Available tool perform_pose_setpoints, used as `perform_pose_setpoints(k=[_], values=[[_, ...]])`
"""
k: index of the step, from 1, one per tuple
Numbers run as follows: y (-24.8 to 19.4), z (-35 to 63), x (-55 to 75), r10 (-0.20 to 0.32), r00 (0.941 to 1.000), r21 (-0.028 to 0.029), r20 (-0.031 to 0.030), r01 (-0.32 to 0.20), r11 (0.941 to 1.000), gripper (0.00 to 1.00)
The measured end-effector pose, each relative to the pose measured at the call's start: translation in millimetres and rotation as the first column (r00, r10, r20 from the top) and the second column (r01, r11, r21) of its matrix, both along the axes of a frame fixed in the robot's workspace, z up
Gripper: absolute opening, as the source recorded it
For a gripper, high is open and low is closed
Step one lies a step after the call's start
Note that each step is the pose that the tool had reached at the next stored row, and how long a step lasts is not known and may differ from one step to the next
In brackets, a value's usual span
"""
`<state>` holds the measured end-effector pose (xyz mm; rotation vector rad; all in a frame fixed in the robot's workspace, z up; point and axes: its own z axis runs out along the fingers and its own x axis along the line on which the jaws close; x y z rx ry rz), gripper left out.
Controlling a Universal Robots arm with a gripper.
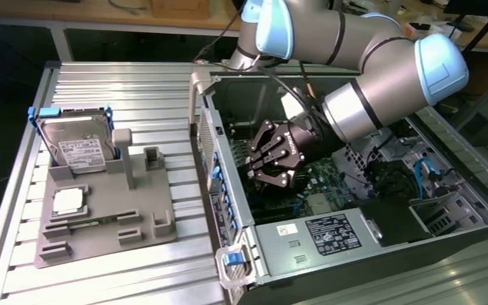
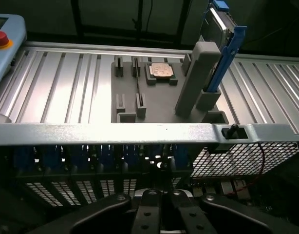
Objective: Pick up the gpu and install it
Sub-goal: 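Press down on the gpu until it lock into place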
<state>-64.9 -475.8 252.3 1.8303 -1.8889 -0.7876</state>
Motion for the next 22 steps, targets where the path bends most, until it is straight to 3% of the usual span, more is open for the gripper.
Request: perform_pose_setpoints(k=[1,3,6,10,11,12,15,22], values=[[-0.2,1.4,-0.1,0.0,1.0,-0.0039,-0.0022,0.0,1.0,0.11],[-0.7,1.6,0.2,0.001,1.0,-0.0039,-0.0012,-0.001,1.0,0.11],[-0.4,3.1,-0.4,0.001,0.9999,-0.0056,0.0115,-0.001,1.0,0.11],[0.2,17.3,-0.5,0.001,0.9998,-0.0168,0.0206,-0.001,0.9999,0.11],[0.2,17.6,-4.4,0.001,0.9992,-0.0245,0.0405,0.0,0.9997,0.11],[-0.3,17.7,-6.8,0.001,0.999,-0.0256,0.0454,0.0,0.9997,0.11],[-2.8,17.7,-8.8,0.001,0.9988,-0.0257,0.0482,0.0,0.9997,0.11],[-7.4,17.7,-9.0,0.001,0.9988,-0.0272,0.0483,0.0,0.9996,0.11]])
